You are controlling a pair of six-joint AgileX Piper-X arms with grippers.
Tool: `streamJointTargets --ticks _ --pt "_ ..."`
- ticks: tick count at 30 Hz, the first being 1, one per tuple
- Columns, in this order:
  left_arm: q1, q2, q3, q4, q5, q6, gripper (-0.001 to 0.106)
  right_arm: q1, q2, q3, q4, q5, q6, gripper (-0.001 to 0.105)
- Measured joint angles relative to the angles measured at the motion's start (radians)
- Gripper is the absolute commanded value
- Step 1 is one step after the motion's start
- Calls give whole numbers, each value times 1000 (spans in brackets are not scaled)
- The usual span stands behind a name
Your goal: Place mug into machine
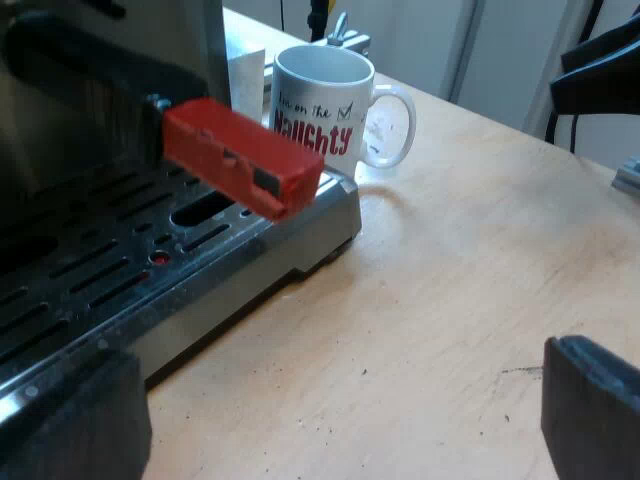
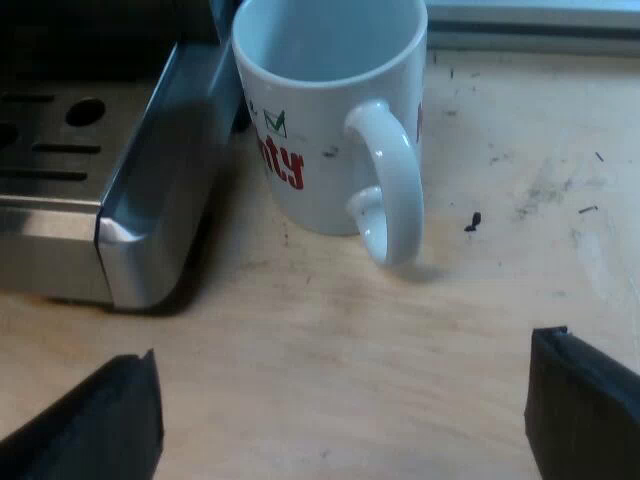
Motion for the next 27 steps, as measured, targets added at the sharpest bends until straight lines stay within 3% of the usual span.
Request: streamJointTargets --ticks 3,7,14,18,21,27 --pt "0 20 9 -13 0 3 81 0 2 75 -131 0 0 75" --pt "0 58 10 -17 -14 64 81 0 38 159 -284 49 -9 75" --pt "0 73 10 -17 -14 74 81 0 127 214 -459 81 -9 75" --pt "0 73 10 -17 -14 74 81 -3 318 215 -657 88 -9 75" --pt "0 73 10 -17 -14 74 81 -3 371 215 -718 88 -9 72" --pt "0 73 10 -17 -14 74 81 -3 681 203 -1011 73 -9 66"
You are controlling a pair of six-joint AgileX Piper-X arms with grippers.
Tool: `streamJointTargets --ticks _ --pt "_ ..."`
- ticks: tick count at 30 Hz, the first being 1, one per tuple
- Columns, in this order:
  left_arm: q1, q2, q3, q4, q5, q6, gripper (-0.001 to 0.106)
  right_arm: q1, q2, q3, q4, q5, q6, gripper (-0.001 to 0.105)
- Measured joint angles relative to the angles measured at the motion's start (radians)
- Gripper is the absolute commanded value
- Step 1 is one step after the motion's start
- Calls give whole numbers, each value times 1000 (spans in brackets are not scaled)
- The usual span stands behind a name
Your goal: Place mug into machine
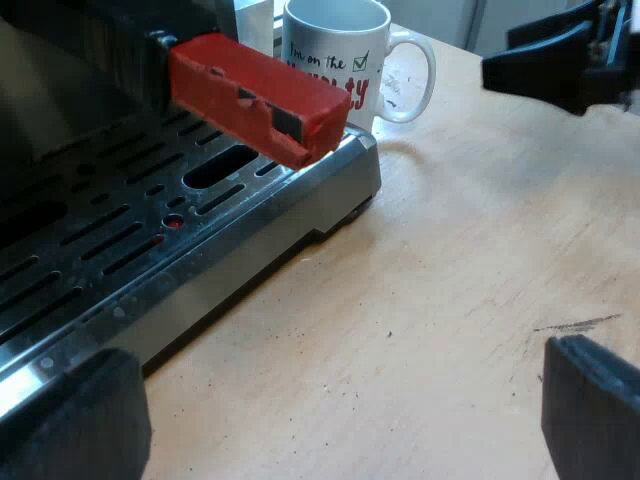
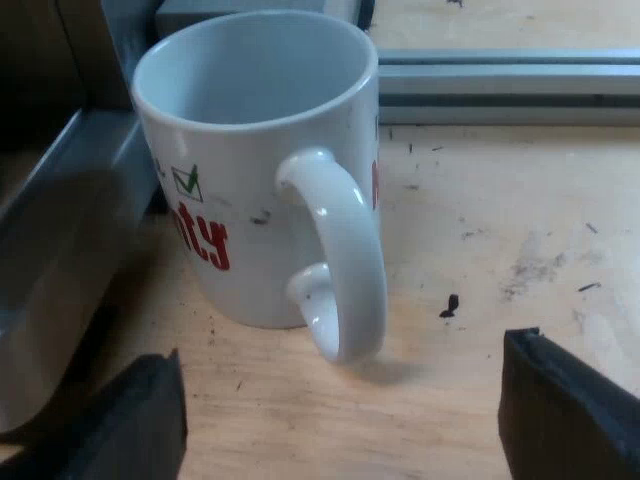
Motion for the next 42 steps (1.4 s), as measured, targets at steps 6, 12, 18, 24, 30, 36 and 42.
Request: streamJointTargets --ticks 6,12,18,24,30,36,42 --pt "0 0 0 0 0 0 81 0 258 -86 -118 -21 0 66" --pt "0 0 0 0 0 0 81 0 423 -199 -164 -26 17 66" --pt "0 0 0 0 0 0 81 0 514 -275 -164 -56 17 63" --pt "0 0 0 0 0 0 81 0 525 -289 -164 -80 15 12" --pt "0 0 0 0 0 0 81 0 518 -289 -159 -73 -8 0" --pt "0 0 0 0 -10 0 81 -1 401 -259 -41 -73 -28 0" --pt "0 0 0 -44 -43 0 81 -1 136 -235 242 -73 -55 0"
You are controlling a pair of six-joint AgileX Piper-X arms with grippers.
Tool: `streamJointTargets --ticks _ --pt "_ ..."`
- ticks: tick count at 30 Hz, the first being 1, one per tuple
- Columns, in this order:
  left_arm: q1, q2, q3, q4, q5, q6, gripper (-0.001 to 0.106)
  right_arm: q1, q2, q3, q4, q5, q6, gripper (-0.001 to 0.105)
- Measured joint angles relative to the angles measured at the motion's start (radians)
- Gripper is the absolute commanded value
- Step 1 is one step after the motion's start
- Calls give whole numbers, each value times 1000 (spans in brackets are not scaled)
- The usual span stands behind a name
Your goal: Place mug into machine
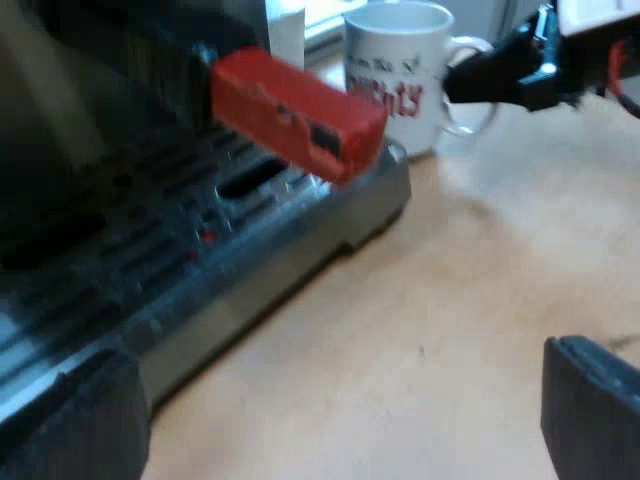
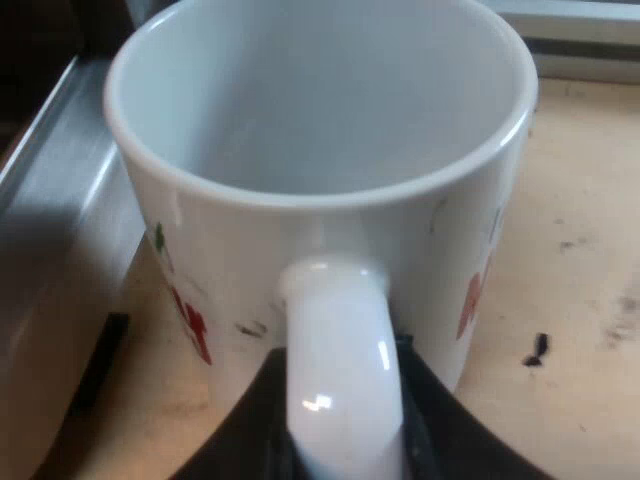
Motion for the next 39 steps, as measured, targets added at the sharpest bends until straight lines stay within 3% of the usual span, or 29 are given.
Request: streamJointTargets --ticks 9,14,17,19,22,25,27,32,39 --pt "0 0 0 -14 -23 1 81 0 -468 1 405 0 -70 0" --pt "-2 0 28 -40 -127 1 81 8 -602 -11 553 -11 -59 0" --pt "-2 0 90 -136 -146 2 81 50 -676 -32 678 -11 -40 0" --pt "-2 0 120 -197 -147 3 81 159 -716 -38 728 -12 -4 0" --pt "-2 0 150 -263 -175 7 81 287 -709 -38 730 31 24 0" --pt "-2 0 157 -271 -232 7 81 430 -676 -38 714 120 108 0" --pt "-2 0 157 -284 -246 7 81 524 -637 -38 672 216 121 0" --pt "-2 0 157 -291 -252 7 81 669 -507 -38 497 339 132 0" --pt "-2 0 157 -292 -252 7 81 720 -221 -39 165 347 177 0"
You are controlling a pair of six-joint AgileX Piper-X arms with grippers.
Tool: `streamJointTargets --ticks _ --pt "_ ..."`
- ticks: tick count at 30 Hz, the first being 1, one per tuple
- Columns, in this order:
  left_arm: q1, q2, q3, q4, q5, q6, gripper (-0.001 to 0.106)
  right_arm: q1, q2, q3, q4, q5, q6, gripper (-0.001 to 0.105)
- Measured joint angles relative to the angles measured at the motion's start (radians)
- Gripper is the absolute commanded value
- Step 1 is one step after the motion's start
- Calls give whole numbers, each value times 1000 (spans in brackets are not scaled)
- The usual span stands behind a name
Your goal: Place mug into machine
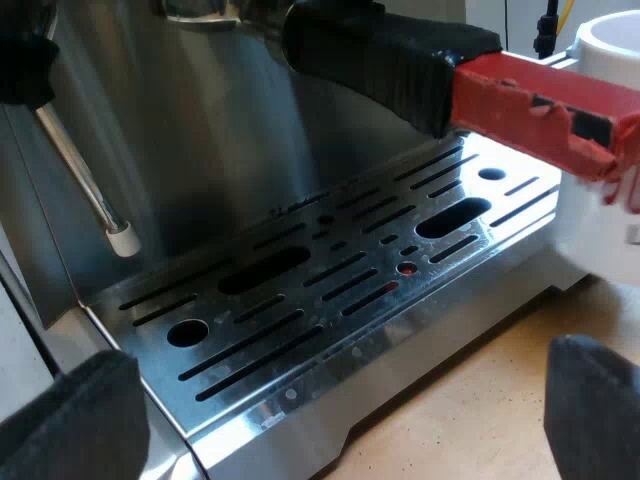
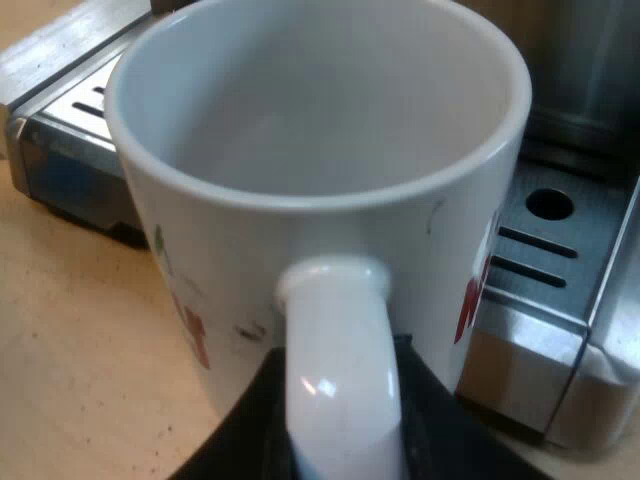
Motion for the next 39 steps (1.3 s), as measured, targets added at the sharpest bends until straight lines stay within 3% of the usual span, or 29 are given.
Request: streamJointTargets --ticks 4,9,22,29,31,36,39 --pt "0 0 0 0 0 0 81 0 127 -9 -133 6 0 0" --pt "0 0 0 0 4 0 81 0 275 -82 -210 8 0 0" --pt "0 0 0 0 4 0 81 0 538 -257 -297 10 0 0" --pt "0 0 0 0 34 0 81 0 634 -339 -311 86 0 0" --pt "0 0 0 0 33 0 81 -3 640 -348 -311 89 0 6" --pt "0 0 0 0 33 0 81 -3 642 -349 -316 91 0 44" --pt "0 0 0 0 33 0 81 2 623 -349 -320 91 0 48"
